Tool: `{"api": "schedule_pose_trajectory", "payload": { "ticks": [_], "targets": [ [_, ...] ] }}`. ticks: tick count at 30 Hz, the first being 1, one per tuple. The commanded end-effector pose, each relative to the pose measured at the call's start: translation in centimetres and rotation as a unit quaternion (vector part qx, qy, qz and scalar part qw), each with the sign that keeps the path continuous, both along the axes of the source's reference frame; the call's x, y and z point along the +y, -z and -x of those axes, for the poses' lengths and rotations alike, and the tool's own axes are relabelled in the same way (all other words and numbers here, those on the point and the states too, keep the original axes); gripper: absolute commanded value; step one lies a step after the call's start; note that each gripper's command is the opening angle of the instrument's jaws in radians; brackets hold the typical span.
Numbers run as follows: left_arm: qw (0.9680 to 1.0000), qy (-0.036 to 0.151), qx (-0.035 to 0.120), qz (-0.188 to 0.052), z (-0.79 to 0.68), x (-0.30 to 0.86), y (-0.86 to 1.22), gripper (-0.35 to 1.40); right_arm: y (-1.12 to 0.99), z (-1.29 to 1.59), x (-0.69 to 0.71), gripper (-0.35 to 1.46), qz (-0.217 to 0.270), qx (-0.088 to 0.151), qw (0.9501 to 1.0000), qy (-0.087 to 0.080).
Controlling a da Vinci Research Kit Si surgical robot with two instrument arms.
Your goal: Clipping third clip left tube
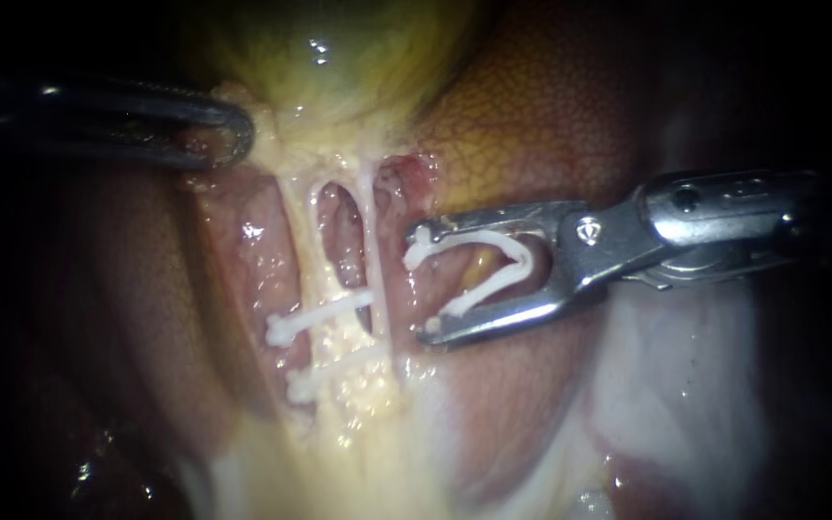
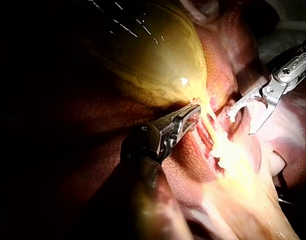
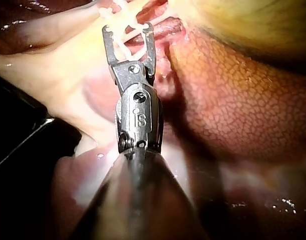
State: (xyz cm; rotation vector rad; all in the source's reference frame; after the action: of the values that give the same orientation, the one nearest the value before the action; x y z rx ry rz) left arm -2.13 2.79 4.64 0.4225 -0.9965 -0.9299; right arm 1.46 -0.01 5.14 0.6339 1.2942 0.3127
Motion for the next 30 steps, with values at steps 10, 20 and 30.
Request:
{"api": "schedule_pose_trajectory", "payload": {
  "ticks": [10,20,30],
  "targets": [
    [1.0,0.0,-0.001,0.0,0.01,-0.01,-0.01,-0.35,-0.15,-0.22,0.02,0.45,-0.005,0.004,1.0,0.005],
    [1.0,-0.001,-0.001,-0.001,0.01,-0.02,0.01,-0.35,-0.39,-0.41,-0.01,0.45,-0.013,0.003,0.9999,0.009],
    [1.0,-0.001,-0.001,-0.001,0.02,-0.03,0.02,-0.35,-0.58,-0.5,0.01,0.45,-0.017,0.002,0.9998,0.011]
  ]
}}
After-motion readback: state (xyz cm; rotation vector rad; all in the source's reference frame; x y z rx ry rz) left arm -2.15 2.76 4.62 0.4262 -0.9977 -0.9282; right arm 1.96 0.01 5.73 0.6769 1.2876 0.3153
